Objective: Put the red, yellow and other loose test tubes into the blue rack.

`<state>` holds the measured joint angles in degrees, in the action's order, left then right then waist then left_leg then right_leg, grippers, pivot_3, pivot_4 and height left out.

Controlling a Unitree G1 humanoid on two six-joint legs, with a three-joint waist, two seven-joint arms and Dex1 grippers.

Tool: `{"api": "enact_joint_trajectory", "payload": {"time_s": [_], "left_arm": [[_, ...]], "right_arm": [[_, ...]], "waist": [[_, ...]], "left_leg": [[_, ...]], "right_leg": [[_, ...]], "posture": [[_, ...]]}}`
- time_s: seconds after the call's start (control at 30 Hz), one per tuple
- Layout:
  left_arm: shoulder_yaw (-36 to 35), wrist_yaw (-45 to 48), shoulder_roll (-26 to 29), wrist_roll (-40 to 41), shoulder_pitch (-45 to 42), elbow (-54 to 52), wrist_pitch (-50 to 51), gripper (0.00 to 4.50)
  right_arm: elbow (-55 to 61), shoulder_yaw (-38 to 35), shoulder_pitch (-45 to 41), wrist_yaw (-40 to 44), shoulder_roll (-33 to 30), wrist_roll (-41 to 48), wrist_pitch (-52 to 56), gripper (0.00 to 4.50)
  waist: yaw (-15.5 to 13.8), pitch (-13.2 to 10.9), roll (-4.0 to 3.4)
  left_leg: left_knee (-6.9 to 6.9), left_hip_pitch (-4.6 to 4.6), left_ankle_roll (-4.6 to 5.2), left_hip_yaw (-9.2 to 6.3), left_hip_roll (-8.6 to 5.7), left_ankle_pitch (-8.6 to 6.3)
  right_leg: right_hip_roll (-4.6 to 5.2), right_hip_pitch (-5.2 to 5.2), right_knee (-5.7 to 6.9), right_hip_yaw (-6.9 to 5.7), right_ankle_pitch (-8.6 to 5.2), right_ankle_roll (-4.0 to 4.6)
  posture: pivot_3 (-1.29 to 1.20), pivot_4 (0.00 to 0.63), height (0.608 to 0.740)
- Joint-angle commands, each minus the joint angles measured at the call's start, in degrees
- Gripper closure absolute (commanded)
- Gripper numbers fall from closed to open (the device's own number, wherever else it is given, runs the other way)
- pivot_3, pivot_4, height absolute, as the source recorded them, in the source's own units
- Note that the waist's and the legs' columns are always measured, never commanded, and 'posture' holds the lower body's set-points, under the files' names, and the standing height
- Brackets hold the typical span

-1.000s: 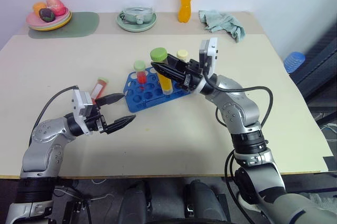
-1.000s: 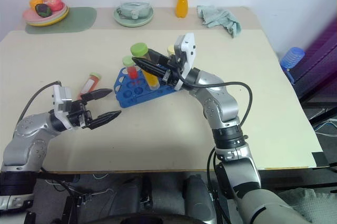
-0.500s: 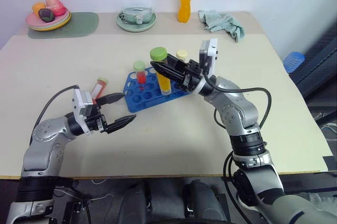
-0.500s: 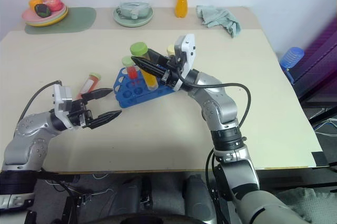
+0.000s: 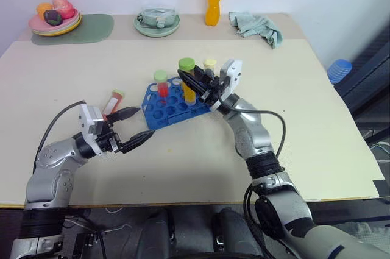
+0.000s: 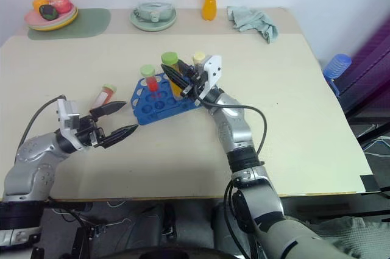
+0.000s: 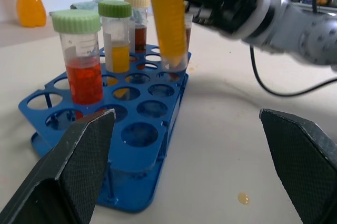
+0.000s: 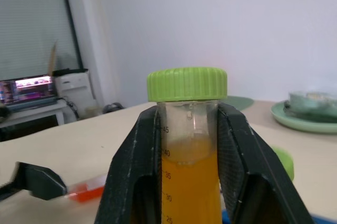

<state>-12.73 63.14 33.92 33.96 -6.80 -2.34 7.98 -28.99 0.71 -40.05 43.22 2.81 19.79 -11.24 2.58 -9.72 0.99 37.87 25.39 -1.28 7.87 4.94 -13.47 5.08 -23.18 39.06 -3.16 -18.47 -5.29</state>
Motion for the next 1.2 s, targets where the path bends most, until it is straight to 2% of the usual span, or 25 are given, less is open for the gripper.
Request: {"api": "enact_joint_trajectory", "payload": {"time_s": [0.03,0.33,1.2], "left_arm": [[-2.56,0.57,1.42,1.06,0.14,-0.98,-0.55,0.00],[-4.66,2.21,3.24,1.17,1.15,0.28,-1.22,0.00],[-3.62,6.47,3.25,-0.56,-1.49,6.98,-4.89,0.00]], "right_arm": [[-6.55,-1.85,-2.93,-2.85,1.69,-1.89,-8.05,3.74],[-12.94,-3.85,-4.59,-1.66,1.93,-1.07,-13.63,3.74],[-5.94,-4.15,0.14,-1.54,0.16,-0.61,-12.71,3.74]], "waist": [[0.01,0.00,0.00],[0.01,0.00,0.00],[-0.03,0.00,-0.01]], "left_leg": [[0.00,0.00,0.00,0.00,0.00,0.00],[0.00,-0.01,-0.01,0.00,0.00,0.01],[0.00,-0.01,-0.01,0.00,0.00,0.01]], "right_leg": [[0.00,0.00,0.00,0.00,0.00,0.00],[0.01,0.01,0.00,0.00,0.00,0.00],[0.01,0.02,0.00,0.00,0.00,0.00]], "posture": [[0.00,0.150,0.740],[0.00,0.150,0.740],[0.00,0.150,0.740]]}}
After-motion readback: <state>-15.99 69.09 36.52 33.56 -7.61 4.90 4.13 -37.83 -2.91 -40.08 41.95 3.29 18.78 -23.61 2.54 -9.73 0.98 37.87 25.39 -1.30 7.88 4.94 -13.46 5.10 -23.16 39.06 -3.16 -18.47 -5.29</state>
